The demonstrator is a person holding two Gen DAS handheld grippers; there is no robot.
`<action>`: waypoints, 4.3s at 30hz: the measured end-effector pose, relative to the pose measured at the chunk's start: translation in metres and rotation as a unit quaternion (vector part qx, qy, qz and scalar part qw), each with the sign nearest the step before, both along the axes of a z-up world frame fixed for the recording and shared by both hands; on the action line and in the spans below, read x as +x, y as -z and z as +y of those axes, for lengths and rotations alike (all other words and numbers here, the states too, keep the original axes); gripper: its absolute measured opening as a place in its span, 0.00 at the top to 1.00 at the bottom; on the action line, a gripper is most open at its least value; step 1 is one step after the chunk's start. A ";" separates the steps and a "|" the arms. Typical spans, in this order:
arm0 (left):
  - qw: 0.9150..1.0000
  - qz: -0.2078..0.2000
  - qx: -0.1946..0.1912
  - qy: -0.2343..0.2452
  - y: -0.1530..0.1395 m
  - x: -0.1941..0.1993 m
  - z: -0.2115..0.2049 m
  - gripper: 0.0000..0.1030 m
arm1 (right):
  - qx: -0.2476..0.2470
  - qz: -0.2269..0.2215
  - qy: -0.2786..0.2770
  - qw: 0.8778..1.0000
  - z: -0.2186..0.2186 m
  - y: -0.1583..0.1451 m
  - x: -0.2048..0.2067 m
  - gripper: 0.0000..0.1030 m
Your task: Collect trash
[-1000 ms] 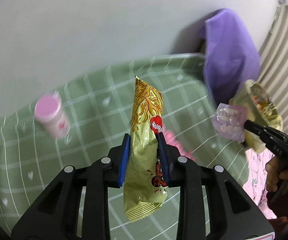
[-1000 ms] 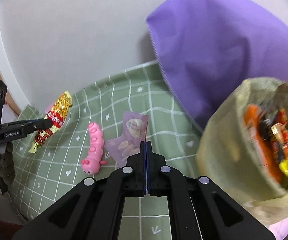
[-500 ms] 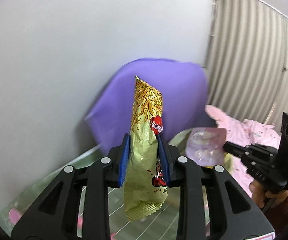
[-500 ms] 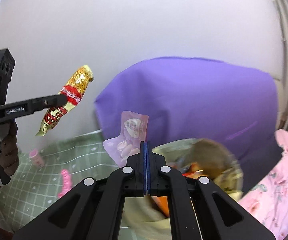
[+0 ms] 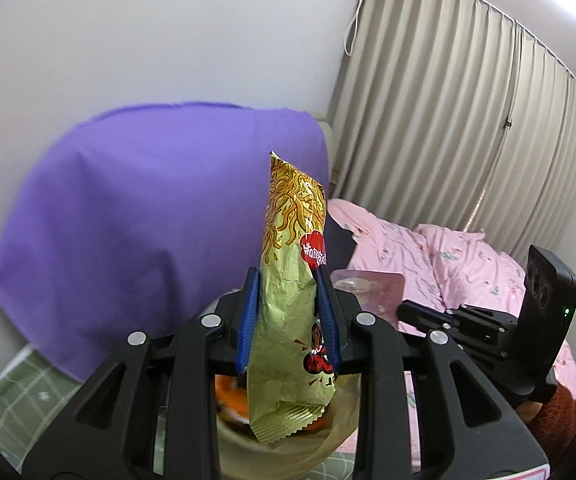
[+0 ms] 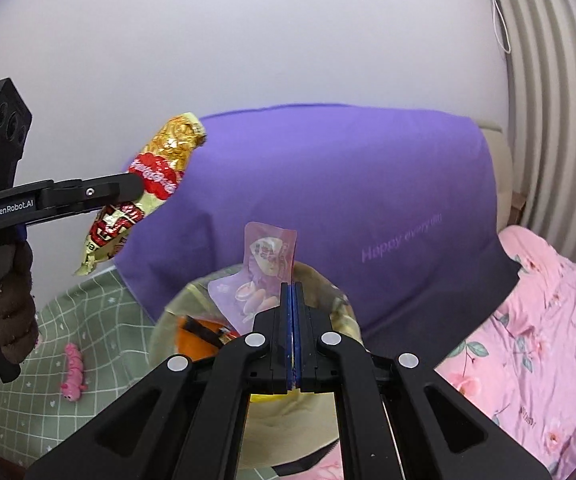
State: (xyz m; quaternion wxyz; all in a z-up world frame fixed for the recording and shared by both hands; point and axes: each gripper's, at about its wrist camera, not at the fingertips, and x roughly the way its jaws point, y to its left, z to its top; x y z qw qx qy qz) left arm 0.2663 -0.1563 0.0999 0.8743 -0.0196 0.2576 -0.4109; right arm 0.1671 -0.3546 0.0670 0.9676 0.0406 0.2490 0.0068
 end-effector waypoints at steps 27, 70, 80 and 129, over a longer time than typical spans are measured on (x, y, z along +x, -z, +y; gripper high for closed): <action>0.988 0.124 0.087 -0.032 0.120 0.025 -0.019 0.74 | 0.027 0.117 -0.089 0.989 0.001 0.078 0.055 0.97; 0.928 0.036 0.132 -0.345 0.096 -0.223 0.190 0.34 | 0.040 0.082 -0.157 0.983 0.157 0.062 -0.088 0.95; 0.909 0.017 0.119 -0.399 0.081 -0.261 0.209 0.34 | 0.007 0.052 -0.179 0.982 0.198 0.048 -0.123 0.95; 0.919 0.004 0.104 -0.381 0.069 -0.273 0.195 0.34 | 0.001 0.034 -0.165 0.986 0.193 0.039 -0.141 0.95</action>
